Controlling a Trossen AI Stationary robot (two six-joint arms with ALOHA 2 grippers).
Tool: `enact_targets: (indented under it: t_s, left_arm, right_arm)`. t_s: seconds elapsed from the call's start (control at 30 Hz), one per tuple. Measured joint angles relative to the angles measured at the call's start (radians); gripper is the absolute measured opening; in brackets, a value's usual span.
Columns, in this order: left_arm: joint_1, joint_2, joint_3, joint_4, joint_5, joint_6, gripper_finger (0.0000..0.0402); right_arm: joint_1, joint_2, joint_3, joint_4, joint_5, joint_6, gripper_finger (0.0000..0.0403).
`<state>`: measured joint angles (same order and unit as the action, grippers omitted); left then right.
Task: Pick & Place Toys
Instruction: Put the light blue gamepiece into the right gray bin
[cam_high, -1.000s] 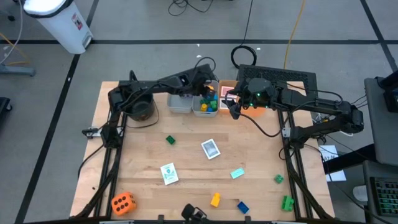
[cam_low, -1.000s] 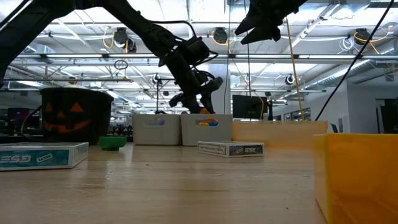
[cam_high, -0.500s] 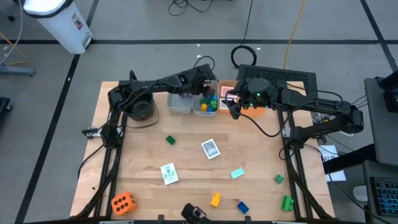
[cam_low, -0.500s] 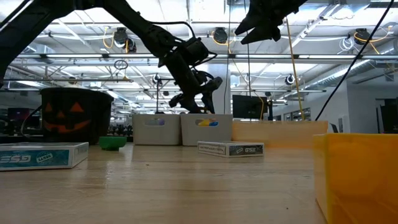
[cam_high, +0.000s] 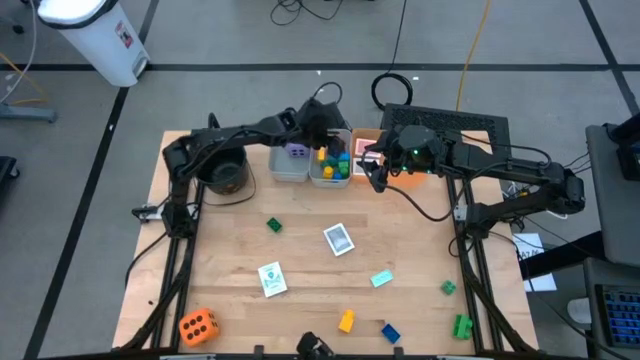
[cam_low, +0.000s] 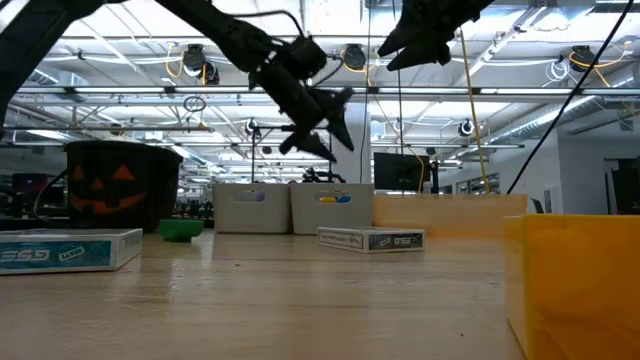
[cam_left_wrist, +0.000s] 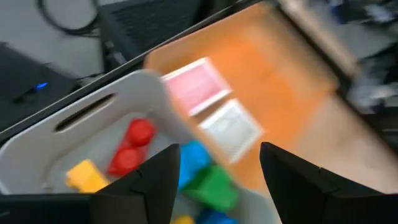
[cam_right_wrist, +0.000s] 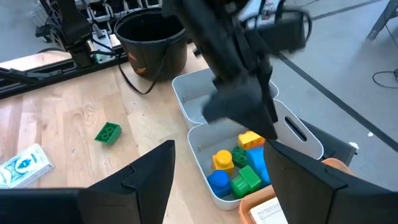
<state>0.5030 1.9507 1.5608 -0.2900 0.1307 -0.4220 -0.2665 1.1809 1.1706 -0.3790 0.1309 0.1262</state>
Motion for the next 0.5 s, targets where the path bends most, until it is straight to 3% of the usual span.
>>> enact_targets:
  t_s: [0.33,0.5]
  left_arm:
    - [-0.022,-0.254,0.000,-0.015,0.228,0.178,0.0230]
    - [-0.058,-0.406,0.000,-0.193,0.231,0.357,0.0230]
  right_arm:
    - [0.000,0.000,0.000,0.003,0.000,-0.015,0.0238]
    - [0.000,0.000,0.000,0.011,-0.001,0.059,0.0238]
